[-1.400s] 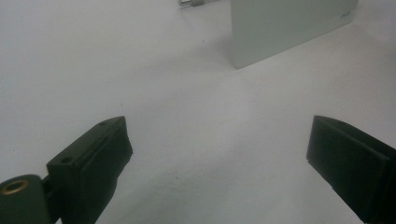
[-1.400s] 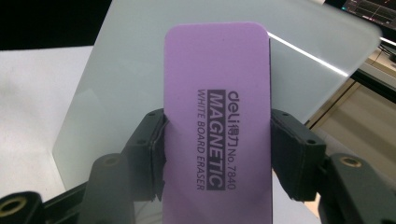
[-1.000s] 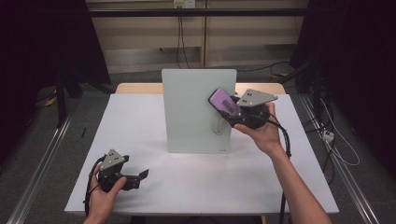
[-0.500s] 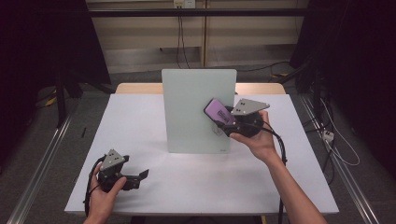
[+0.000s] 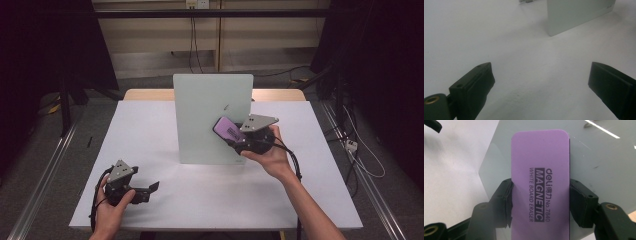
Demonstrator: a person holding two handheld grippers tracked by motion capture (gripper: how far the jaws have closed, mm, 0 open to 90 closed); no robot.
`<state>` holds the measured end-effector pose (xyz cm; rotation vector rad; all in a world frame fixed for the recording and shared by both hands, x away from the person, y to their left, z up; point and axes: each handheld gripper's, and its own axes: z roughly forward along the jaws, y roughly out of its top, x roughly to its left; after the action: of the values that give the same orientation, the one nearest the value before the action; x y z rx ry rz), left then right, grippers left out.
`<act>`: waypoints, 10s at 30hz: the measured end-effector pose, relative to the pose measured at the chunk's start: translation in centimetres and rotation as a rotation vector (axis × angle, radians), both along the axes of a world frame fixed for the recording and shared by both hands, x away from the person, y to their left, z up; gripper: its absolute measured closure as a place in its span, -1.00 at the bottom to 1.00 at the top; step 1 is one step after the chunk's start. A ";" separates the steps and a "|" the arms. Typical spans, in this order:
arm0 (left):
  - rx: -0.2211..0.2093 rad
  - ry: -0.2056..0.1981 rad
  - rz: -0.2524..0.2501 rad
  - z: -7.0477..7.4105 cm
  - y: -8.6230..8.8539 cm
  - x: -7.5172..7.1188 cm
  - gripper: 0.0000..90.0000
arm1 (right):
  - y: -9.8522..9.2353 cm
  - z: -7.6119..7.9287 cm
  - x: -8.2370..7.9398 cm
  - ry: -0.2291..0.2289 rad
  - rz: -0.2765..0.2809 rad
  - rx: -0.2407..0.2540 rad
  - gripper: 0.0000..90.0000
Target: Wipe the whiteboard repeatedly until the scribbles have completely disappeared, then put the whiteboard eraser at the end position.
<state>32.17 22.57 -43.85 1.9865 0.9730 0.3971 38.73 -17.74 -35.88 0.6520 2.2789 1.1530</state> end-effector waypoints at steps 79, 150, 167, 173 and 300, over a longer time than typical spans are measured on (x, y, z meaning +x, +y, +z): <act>-0.002 0.009 -0.003 -0.1 -0.1 0.0 -0.87 | -1.3 -0.3 -0.4 -0.016 -0.028 -0.003 -0.07; 0.005 0.010 -0.012 -0.1 0.0 0.0 -0.87 | 3.4 -4.9 -0.8 0.119 0.056 -0.046 -0.07; 0.005 0.012 -0.004 0.0 0.1 0.0 -0.87 | 0.9 -0.3 0.0 0.006 -0.026 0.037 -0.07; 0.001 0.009 -0.006 0.0 0.2 0.0 -0.87 | -0.4 3.0 1.0 -0.034 -0.061 0.062 -0.07; -0.007 0.026 0.016 -0.2 0.6 -0.2 -0.86 | -3.2 -4.1 -5.7 0.275 0.036 0.097 -0.07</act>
<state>31.96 23.13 -44.06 1.9835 1.0063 0.3771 33.01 -20.92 -39.96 0.8564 2.4820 1.2641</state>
